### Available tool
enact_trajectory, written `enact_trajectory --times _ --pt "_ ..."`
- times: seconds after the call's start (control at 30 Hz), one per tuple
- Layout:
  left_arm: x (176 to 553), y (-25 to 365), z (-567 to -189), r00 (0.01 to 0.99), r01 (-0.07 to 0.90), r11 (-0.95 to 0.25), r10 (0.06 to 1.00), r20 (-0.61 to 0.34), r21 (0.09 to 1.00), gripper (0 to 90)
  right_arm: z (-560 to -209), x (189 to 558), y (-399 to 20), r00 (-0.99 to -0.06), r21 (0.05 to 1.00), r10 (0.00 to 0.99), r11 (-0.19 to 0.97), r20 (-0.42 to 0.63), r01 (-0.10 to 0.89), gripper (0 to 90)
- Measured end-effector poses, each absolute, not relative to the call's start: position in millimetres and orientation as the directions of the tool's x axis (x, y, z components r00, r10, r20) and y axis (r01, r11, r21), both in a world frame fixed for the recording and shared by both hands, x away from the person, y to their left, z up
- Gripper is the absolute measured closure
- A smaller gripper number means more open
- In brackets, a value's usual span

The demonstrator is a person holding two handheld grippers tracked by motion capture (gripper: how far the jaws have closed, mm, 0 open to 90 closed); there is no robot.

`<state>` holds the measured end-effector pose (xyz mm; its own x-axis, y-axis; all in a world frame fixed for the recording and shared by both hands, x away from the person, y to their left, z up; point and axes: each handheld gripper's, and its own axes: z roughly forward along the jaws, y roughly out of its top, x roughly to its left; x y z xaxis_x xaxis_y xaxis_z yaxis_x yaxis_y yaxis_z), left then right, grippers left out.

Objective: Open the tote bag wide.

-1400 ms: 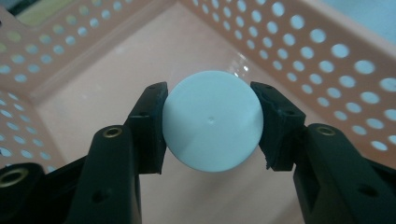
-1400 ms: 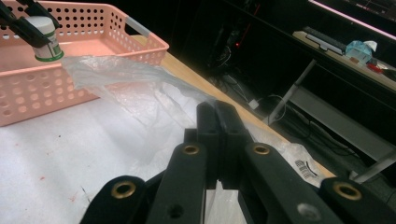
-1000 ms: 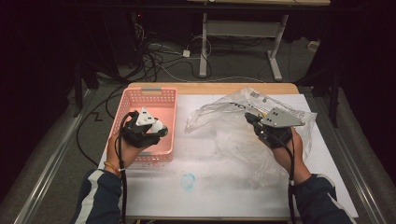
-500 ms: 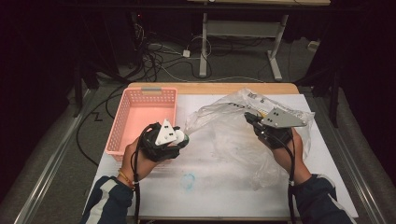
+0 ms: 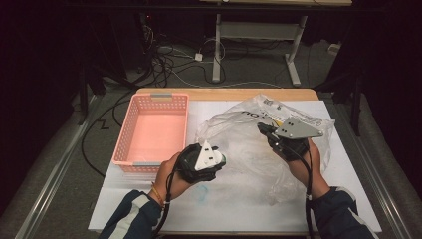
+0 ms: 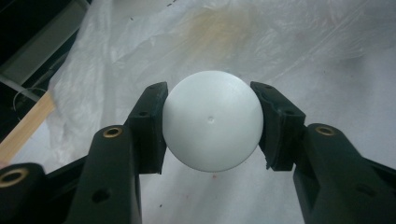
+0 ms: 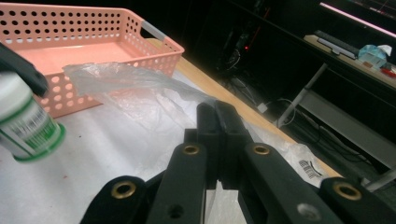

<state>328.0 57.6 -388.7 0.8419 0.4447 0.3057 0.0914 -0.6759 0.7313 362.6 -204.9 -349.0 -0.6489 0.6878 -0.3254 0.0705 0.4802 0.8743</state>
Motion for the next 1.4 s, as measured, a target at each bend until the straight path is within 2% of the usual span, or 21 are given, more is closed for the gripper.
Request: enact_trajectory --times 0.4,0.73,0.97,1.3,1.37,1.4 --pt "350 -1 -428 0.859 0.081 -0.707 0.407 0.311 0.702 48.3 -348 360 -203 -0.664 0.877 0.679 0.475 -0.314 0.07 90.0" --pt "374 -38 -450 0.855 0.093 -0.721 0.411 0.316 0.687 48.2 -348 359 -203 -0.679 0.882 0.675 0.463 -0.289 0.085 90.0" --pt "387 -53 -455 0.861 0.12 -0.695 0.429 0.275 0.709 48.2 -348 358 -203 -0.681 0.881 0.672 0.465 -0.291 0.082 90.0" --pt "398 -59 -459 0.814 0.137 -0.655 0.502 0.293 0.743 47.3 -351 361 -205 -0.679 0.876 0.673 0.474 -0.292 0.093 90.0" --pt "398 -57 -457 0.808 0.138 -0.64 0.514 0.288 0.756 40.4 -353 362 -206 -0.678 0.873 0.675 0.477 -0.292 0.099 90.0" --pt "398 -57 -456 0.807 0.139 -0.638 0.517 0.287 0.757 40.4 -353 362 -206 -0.678 0.873 0.675 0.477 -0.292 0.099 90.0"
